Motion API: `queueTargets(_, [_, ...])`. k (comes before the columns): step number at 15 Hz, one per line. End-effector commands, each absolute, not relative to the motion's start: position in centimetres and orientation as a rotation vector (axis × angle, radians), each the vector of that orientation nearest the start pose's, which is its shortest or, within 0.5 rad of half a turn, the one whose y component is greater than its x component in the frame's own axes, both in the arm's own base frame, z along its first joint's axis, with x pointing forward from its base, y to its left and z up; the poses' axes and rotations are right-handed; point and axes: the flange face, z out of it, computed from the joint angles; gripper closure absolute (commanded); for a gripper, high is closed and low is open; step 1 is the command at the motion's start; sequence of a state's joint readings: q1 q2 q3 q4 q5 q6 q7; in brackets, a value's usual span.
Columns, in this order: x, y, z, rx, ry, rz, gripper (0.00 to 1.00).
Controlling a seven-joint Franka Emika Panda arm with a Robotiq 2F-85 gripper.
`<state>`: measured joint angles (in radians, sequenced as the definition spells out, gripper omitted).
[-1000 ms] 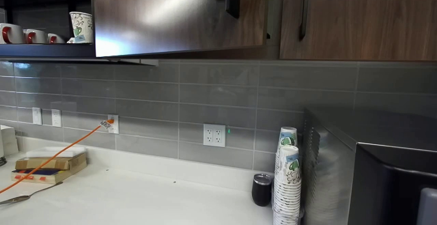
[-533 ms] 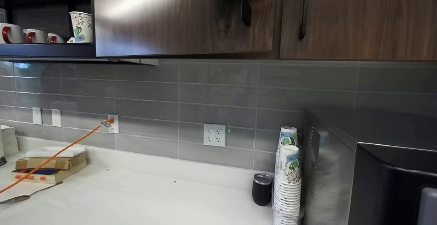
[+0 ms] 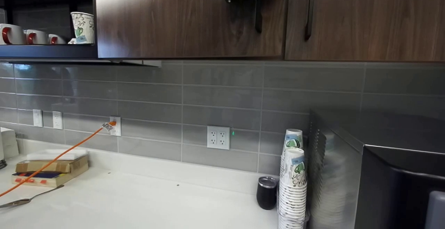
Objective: Open then close the top left cabinet door
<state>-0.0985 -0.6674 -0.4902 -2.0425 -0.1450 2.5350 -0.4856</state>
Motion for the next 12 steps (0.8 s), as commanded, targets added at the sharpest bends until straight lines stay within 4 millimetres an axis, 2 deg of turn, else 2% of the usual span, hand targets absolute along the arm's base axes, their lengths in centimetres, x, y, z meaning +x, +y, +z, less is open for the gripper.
queueTargets(1, [31.5,-28.7,79.7,-2.983,0.151,-1.774,0.96])
queueTargets(5, [33.2,-29.1,79.7,-2.996,0.135,-1.763,0.96])
queueTargets(6, [33.6,-29.2,79.7,-2.998,0.131,-1.763,0.88])
queueTargets(7, [33.6,-29.3,79.8,-3.003,0.127,-1.759,0.68])
queueTargets(8, [33.8,-29.4,79.8,-3.0,0.122,-1.759,0.62])
queueTargets(9, [33.7,-29.4,79.7,-2.999,0.118,-1.76,0.61])
queueTargets(12, [33.2,-29.1,79.4,-2.973,0.1,-1.748,0.42])
